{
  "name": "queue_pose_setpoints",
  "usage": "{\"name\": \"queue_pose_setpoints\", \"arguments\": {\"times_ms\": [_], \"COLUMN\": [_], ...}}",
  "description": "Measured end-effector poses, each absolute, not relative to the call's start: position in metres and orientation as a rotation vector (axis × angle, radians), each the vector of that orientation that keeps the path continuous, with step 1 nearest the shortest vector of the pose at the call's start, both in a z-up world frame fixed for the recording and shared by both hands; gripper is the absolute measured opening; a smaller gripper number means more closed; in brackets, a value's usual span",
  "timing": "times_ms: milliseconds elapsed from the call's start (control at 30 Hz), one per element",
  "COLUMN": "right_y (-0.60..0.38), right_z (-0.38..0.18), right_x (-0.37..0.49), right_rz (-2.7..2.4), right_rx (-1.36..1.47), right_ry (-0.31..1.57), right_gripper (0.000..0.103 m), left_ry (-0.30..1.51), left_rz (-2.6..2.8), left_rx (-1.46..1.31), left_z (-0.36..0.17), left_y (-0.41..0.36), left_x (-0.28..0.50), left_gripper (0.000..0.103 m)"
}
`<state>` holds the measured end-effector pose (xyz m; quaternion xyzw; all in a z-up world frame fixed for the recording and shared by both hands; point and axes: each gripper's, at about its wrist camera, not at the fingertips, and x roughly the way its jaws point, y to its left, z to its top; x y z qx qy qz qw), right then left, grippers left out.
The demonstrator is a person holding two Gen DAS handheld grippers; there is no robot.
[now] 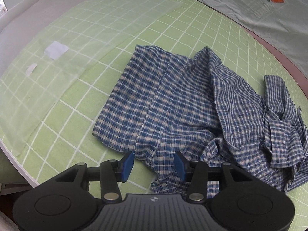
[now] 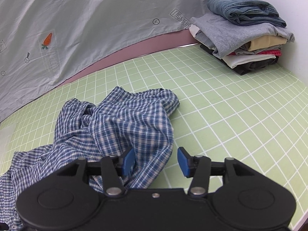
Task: Fold clothes
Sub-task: 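Drag the shirt onto the open mat with both grippers, then release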
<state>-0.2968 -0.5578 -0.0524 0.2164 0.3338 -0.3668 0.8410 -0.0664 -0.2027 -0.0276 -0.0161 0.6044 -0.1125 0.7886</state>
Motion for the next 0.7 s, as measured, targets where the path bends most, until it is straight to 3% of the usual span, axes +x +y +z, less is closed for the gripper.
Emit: {"name": "queue_pose_setpoints", "arguments": {"times_ms": [100, 367, 433, 467, 533, 600, 700], "right_y": [-0.556, -0.565, -0.569, -0.572, -0.577, -0.581, -0.589], "right_z": [-0.053, -0.051, -0.052, -0.054, -0.058, -0.065, -0.077], "right_x": [-0.292, -0.276, -0.267, -0.262, -0.252, -0.242, -0.229], "right_rz": [-0.78, -0.79, -0.778, -0.767, -0.743, -0.727, -0.731], "right_rx": [0.439, 0.398, 0.388, 0.387, 0.388, 0.388, 0.409], "right_ry": [0.717, 0.718, 0.721, 0.727, 0.745, 0.776, 0.816], "right_gripper": [0.063, 0.072, 0.073, 0.073, 0.071, 0.054, 0.043], "left_ry": [1.334, 1.379, 1.371, 1.366, 1.36, 1.36, 1.351], "left_rz": [-0.244, -0.264, -0.273, -0.279, -0.295, -0.309, -0.331], "left_rx": [-0.031, -0.023, -0.005, 0.009, 0.018, 0.013, 0.037], "left_z": [-0.037, -0.051, -0.051, -0.051, -0.051, -0.052, -0.053], "left_y": [-0.204, -0.214, -0.22, -0.224, -0.232, -0.238, -0.255], "left_x": [-0.066, -0.057, -0.055, -0.053, -0.047, -0.039, -0.024], "left_gripper": [0.052, 0.05, 0.044, 0.035, 0.026, 0.021, 0.02]}}
